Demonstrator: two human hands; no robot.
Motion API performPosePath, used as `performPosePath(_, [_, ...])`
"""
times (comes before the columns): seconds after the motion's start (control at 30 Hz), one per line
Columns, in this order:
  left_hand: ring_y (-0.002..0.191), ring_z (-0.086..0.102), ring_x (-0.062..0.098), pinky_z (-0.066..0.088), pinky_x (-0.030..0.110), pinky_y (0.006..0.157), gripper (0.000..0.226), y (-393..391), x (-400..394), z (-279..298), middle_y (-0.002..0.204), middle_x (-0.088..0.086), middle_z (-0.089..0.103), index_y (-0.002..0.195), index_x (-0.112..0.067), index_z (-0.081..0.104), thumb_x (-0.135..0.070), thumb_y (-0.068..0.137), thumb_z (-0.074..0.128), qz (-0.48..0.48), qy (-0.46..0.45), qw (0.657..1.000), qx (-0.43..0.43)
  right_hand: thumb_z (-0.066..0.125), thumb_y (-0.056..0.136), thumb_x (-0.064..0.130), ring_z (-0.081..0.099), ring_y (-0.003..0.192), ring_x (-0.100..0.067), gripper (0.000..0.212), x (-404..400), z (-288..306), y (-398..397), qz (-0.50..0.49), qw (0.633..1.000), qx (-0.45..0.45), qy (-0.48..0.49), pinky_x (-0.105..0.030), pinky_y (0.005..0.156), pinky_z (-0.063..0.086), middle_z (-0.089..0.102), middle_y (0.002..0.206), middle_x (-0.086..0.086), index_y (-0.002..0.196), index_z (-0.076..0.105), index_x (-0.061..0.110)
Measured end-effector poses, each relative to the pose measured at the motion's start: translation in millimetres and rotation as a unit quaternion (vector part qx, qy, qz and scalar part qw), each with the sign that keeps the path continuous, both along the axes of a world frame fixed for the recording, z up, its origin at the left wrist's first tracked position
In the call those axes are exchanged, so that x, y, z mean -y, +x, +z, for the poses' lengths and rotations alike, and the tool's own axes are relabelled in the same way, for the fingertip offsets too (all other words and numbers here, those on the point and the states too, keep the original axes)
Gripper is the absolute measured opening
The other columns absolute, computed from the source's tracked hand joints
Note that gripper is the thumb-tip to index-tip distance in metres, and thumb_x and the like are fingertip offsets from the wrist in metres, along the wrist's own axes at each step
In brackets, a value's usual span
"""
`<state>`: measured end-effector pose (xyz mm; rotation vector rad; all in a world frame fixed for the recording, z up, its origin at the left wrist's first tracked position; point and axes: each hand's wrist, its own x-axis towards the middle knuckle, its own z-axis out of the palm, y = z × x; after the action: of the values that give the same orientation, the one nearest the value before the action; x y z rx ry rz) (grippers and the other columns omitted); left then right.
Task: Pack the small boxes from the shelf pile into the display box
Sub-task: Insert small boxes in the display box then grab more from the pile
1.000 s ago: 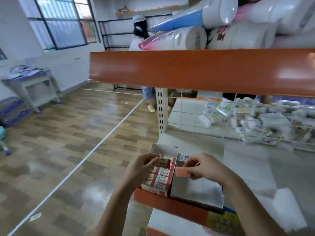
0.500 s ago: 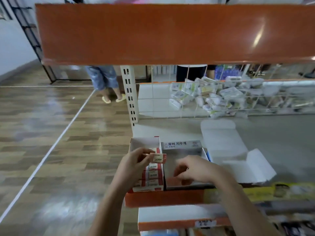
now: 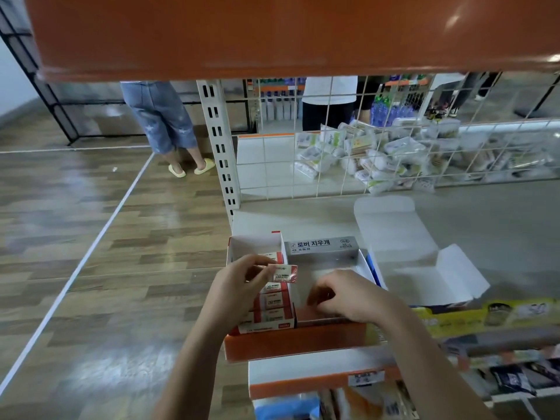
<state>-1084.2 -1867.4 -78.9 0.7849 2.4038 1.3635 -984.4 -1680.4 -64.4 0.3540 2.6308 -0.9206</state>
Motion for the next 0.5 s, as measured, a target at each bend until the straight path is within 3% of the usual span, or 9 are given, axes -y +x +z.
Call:
performPosePath(0.17, [0.072, 0.063, 0.0, 0.048, 0.016, 0.06, 0.013, -21.0, 0.7, 8.9, 0.083, -0.011, 0.068, 0.099, -0.028, 0.065, -0.032, 0.088, 0.059, 0.013, -0.014, 1.0, -0.003, 0.061, 0.088, 0.023, 0.054, 0.079, -0.001, 0.02, 0.6, -0.8, -1.7, -0.002, 1.0, -0.021, 0.0, -0.013, 0.065, 0.04, 0.059, 0.094, 0.012, 0.107, 0.065, 0.026])
performPosePath(0.3, [0.072, 0.062, -0.002, 0.045, 0.009, 0.055, 0.014, -41.7, -5.3, 15.0, 0.085, -0.014, 0.067, 0.1, -0.025, 0.066, -0.031, 0.089, 0.059, 0.055, -0.07, 0.993, -0.074, 0.057, 0.092, 0.027, 0.051, 0.072, 0.009, 0.018, 3.6, 4.0, -10.1, -0.031, 0.996, -0.084, -0.016, -0.009, 0.062, 0.037, 0.059, 0.094, 0.016, 0.108, 0.064, 0.025])
performPosePath(0.4, [0.073, 0.061, 0.001, 0.05, 0.017, 0.059, 0.018, -49.9, -12.5, 14.6, 0.091, -0.011, 0.069, 0.106, -0.027, 0.063, -0.034, 0.091, 0.057, 0.077, -0.127, 0.98, -0.133, 0.056, 0.092, 0.026, 0.052, 0.079, 0.006, 0.019, 10.1, 7.8, -19.5, -0.04, 0.993, -0.115, -0.014, -0.006, 0.064, 0.037, 0.063, 0.105, 0.012, 0.11, 0.063, 0.023])
performPosePath(0.5, [0.06, 0.054, 0.002, 0.04, 0.02, 0.046, 0.018, -51.7, -20.5, 11.8, 0.084, -0.01, 0.069, 0.108, -0.03, 0.058, -0.038, 0.093, 0.051, 0.087, -0.188, 0.961, -0.184, 0.057, 0.092, 0.029, 0.053, 0.081, 0.002, 0.02, 18.2, 7.6, -27.3, -0.05, 0.989, -0.141, 0.003, -0.006, 0.064, 0.037, 0.065, 0.106, 0.009, 0.109, 0.063, 0.022])
